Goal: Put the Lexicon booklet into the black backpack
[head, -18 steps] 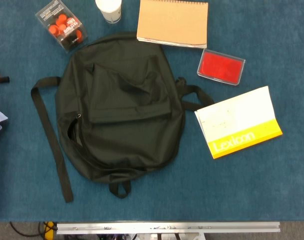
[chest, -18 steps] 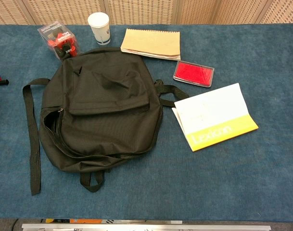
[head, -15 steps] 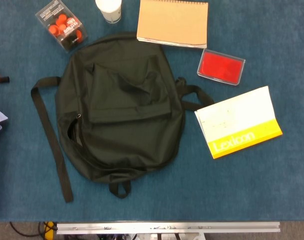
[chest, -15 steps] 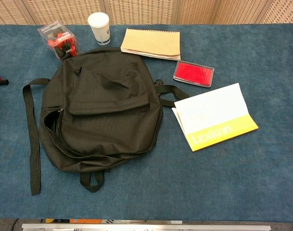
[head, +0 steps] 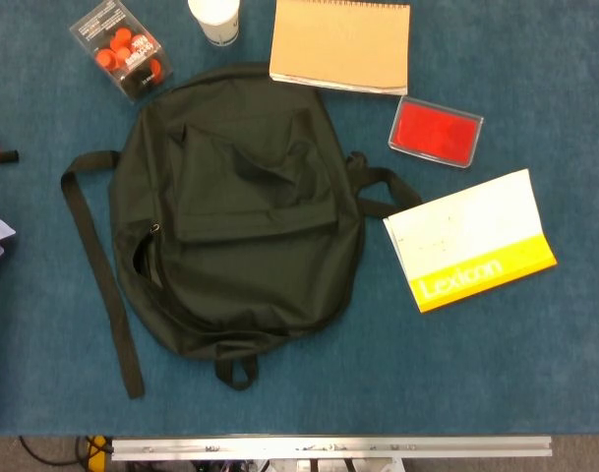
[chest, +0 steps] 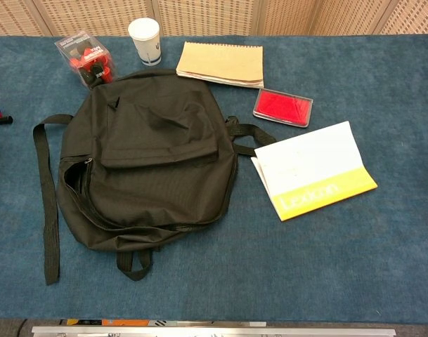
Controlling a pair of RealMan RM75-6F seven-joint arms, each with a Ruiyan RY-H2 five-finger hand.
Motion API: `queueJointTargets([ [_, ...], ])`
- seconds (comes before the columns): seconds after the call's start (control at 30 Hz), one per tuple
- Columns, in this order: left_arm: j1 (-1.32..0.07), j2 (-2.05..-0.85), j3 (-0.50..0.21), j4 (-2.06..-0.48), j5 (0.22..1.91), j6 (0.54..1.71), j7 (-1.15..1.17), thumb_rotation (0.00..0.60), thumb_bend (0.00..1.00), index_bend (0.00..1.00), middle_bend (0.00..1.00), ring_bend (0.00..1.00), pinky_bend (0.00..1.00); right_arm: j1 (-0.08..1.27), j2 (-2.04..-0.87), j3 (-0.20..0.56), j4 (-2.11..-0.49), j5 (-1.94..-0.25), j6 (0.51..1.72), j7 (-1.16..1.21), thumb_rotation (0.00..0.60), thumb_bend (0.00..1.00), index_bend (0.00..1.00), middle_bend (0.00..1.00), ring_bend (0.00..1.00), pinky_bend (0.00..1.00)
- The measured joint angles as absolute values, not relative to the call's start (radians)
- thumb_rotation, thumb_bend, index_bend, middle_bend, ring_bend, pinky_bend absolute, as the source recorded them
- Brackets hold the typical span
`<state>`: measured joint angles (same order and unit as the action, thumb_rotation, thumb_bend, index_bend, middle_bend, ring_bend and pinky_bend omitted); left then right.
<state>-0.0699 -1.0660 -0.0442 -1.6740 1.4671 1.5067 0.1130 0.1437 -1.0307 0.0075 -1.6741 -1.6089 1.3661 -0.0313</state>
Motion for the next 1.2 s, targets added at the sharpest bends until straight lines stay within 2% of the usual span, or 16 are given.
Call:
queueJointTargets([
  [0.33, -0.054, -1.060, -0.036, -1.671, 1.473, 1.519, 0.096, 0.600, 0.22, 0.21, 0.17, 0.19, 0.03, 0.227, -1.038, -0.037, -1.668, -1.652, 1.190, -0.069, 0.600, 0.11, 0.30, 0.35, 0.25, 0.36],
  [0.6, -0.046, -1.055, -0.029, -1.670, 1.474, 1.518, 0.081, 0.600, 0.22, 0.21, 0.17, 0.19, 0.03, 0.305, -1.122, -0.052, -1.589, -1.652, 1.058, -0.115, 0.600, 0.09, 0.26, 0.33, 0.22, 0.35],
  [1.2, -0.043, -1.049, -0.025, -1.677, 1.456, 1.494, 0.086, 0.600, 0.22, 0.21, 0.17, 0.19, 0.03, 0.413, -1.303, -0.041, -1.414, -1.579, 0.918, -0.168, 0.600, 0.09, 0.24, 0.31, 0.19, 0.33],
])
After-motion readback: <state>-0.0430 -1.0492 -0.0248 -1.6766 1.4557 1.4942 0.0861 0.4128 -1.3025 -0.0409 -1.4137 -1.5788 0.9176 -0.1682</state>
